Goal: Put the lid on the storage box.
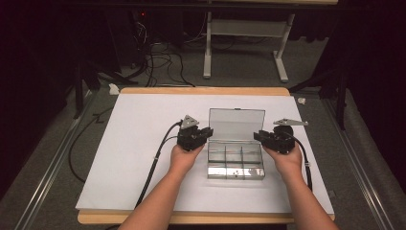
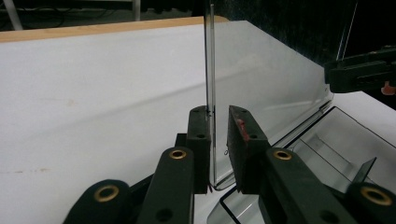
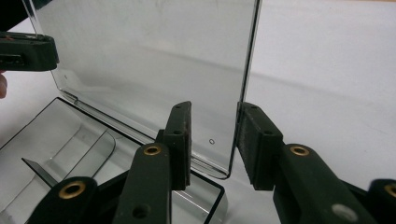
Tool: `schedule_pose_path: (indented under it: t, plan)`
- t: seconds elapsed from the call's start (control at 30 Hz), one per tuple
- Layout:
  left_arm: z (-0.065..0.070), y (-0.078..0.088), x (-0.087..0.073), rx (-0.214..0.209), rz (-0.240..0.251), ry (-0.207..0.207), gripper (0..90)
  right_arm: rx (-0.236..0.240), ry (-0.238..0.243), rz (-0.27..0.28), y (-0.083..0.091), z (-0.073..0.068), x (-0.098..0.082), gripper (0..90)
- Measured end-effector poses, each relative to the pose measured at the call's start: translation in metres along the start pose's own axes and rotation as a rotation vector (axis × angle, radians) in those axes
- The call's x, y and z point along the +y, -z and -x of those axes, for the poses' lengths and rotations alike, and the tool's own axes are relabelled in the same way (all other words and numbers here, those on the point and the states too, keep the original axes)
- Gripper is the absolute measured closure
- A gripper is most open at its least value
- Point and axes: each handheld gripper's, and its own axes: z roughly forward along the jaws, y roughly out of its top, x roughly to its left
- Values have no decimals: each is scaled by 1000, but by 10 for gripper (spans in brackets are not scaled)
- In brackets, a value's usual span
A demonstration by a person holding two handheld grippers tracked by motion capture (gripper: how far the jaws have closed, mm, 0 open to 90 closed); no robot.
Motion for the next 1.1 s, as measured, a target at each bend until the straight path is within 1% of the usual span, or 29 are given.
schedule_pose_path:
  t: [0.33,0.37,0.47,0.57,0.83,0.9,0.97,1.1]
  plan:
    - [7,7,1,-5,10,-19,756,-1,16,9,6,-5,1,648]
    - [8,8,1,-6,11,-18,753,-2,13,7,7,-6,0,647]
    - [9,9,-1,-10,17,-11,744,-6,21,11,9,-8,0,643]
    - [10,11,-3,-16,21,-13,730,-8,30,19,12,-10,-1,634]
    - [15,17,-6,-21,33,-15,692,0,24,37,17,-10,-9,613]
    - [16,18,-8,-22,35,-13,687,2,22,37,18,-11,-11,607]
    - [17,20,-9,-21,38,-12,686,-1,31,36,19,-11,-12,603]
    - [18,22,-11,-27,40,-10,681,-1,27,36,19,-13,-13,592]
